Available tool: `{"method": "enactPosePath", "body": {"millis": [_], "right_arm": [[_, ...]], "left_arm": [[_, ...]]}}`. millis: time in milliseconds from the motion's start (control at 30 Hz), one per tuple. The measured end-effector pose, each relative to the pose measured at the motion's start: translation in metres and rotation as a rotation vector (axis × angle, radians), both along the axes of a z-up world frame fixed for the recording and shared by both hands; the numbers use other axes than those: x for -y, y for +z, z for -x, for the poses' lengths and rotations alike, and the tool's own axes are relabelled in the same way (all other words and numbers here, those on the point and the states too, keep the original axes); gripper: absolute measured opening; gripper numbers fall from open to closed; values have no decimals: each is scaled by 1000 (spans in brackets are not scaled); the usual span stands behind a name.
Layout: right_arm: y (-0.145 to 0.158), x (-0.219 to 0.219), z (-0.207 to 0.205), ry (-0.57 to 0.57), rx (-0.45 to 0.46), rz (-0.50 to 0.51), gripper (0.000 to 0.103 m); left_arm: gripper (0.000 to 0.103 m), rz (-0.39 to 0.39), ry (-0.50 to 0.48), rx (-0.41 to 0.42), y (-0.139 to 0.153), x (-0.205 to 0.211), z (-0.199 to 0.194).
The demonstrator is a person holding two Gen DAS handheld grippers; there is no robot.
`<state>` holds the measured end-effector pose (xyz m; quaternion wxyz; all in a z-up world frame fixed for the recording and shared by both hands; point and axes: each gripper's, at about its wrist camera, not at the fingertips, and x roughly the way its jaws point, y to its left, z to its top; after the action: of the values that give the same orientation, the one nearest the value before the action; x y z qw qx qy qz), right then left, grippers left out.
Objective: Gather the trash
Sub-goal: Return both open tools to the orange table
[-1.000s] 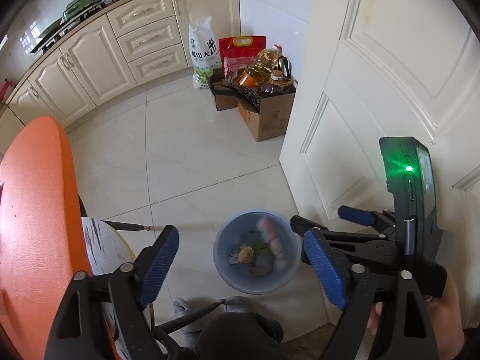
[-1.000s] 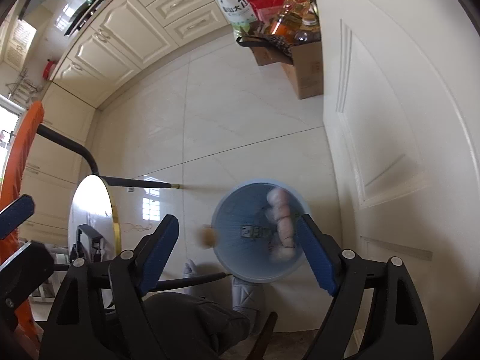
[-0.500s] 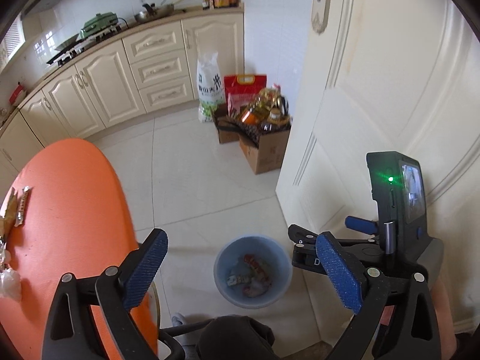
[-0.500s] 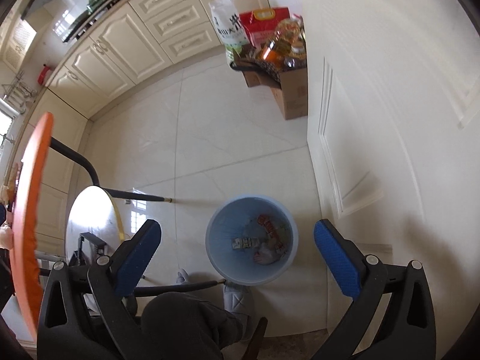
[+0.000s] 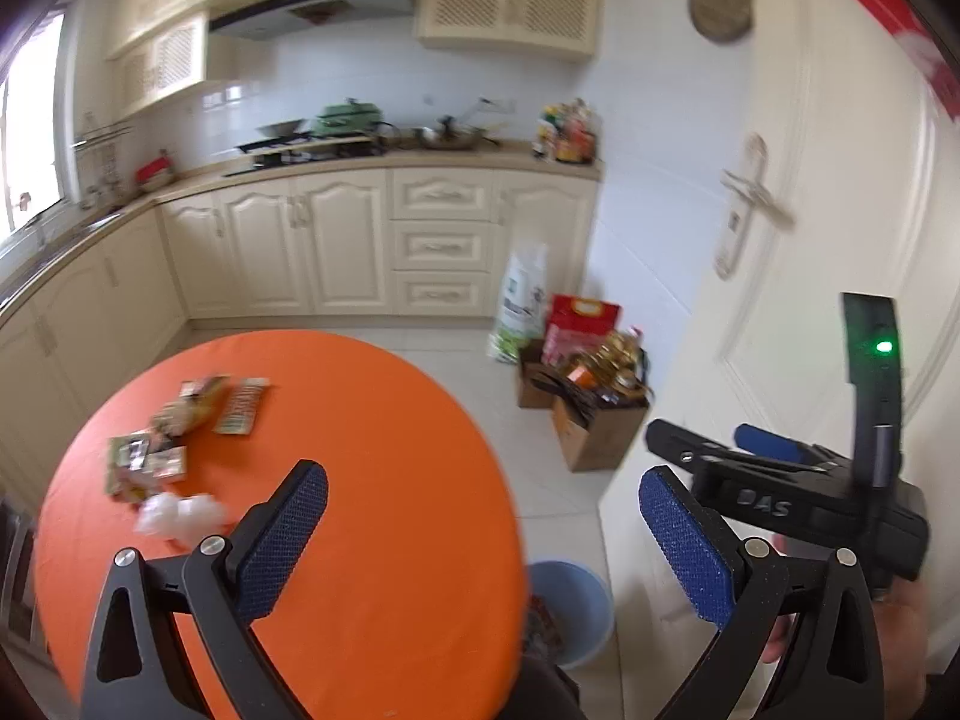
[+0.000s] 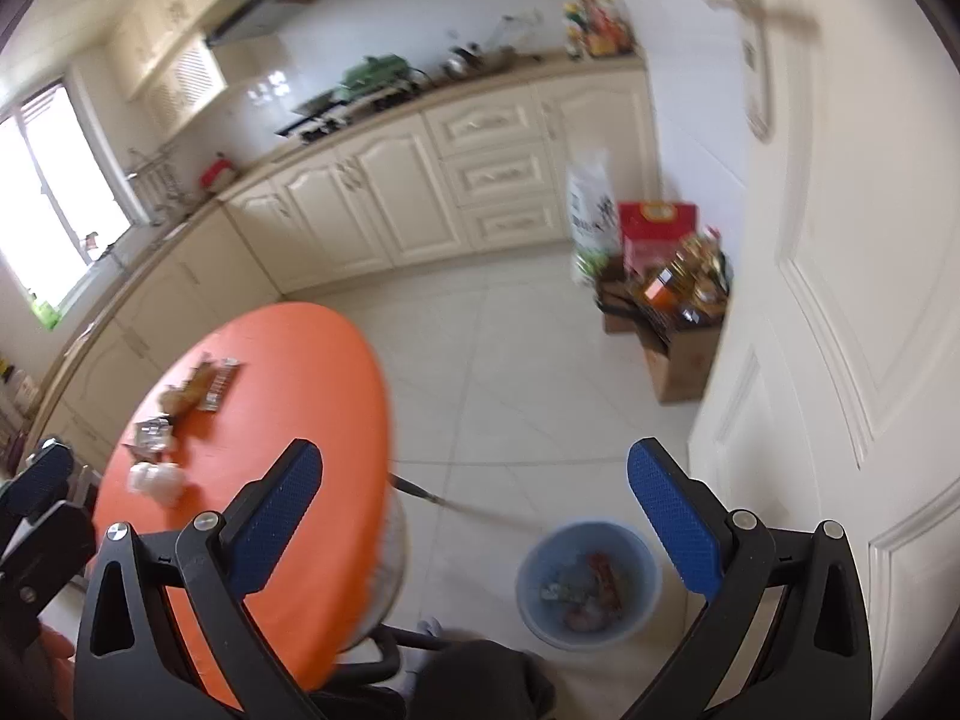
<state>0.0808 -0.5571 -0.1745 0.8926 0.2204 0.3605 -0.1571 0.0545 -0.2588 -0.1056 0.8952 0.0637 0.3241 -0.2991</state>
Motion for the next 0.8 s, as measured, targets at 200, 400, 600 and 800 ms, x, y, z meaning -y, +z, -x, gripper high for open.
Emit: {"method": "enactPosePath", "body": {"millis": [200, 400, 600, 800], "right_arm": [[51, -75, -22, 133, 100, 53, 103], [83, -148, -35, 266, 170, 93, 103], [99, -210, -43, 380, 215, 134, 103], [104, -256, -45, 480, 247, 174, 103]], "left_arm": [[102, 43, 160, 50, 16, -94, 22], [102, 60, 299, 105, 27, -163, 58], [102, 67, 413, 139, 29, -203, 96], [102, 71, 489, 148, 40, -226, 120]]}}
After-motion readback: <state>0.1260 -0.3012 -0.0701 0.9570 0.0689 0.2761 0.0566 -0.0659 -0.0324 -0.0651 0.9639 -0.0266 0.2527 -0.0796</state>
